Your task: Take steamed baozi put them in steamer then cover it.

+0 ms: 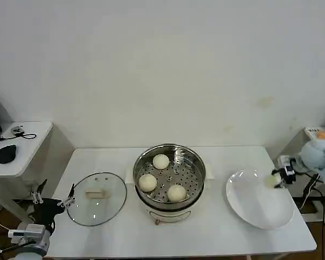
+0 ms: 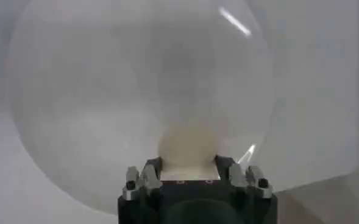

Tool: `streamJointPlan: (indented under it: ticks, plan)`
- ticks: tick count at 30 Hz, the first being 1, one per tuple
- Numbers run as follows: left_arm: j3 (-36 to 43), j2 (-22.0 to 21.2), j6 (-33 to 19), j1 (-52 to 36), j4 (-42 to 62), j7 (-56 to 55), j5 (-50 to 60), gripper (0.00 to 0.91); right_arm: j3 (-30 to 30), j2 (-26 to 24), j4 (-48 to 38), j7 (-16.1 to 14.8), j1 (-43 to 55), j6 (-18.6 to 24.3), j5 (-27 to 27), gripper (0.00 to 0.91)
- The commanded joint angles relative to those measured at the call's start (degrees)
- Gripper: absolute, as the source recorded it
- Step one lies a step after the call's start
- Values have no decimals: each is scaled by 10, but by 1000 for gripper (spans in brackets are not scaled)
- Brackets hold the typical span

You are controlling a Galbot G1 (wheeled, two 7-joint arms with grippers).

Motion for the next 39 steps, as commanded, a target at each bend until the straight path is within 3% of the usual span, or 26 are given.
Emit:
streamJointPlan:
  ticks: [1,2,3,6,17,24,30,39]
  plan:
    - [5,0,2,-2,-1,0,7,907,-204,10,136,20,291,-84,153,625]
    - [6,-1,2,-2,-2,0,7,907,-214,13,141,21,303,-87,157,625]
    - [5,-2,2,-2,-3,0,7,907,-267,36,161,31,363,-96,188,625]
    - [5,-6,2,-4,-2,0,7,907,-307,80,182,51,415,-117,237,625]
    - [-4,-10,1,0,-5,-1,9,907,-324,209,213,148,376,-234,374,635]
    - [-7,-15,2,-1,-6,-1,10,907,-332,245,210,174,342,-280,446,625]
    - [-5,-17,1,-1,-4,-1,10,907,-356,252,201,175,324,-285,431,635]
    - [-10,-13,0,-1,-2,-1,8,907,-342,255,161,176,280,-285,392,625]
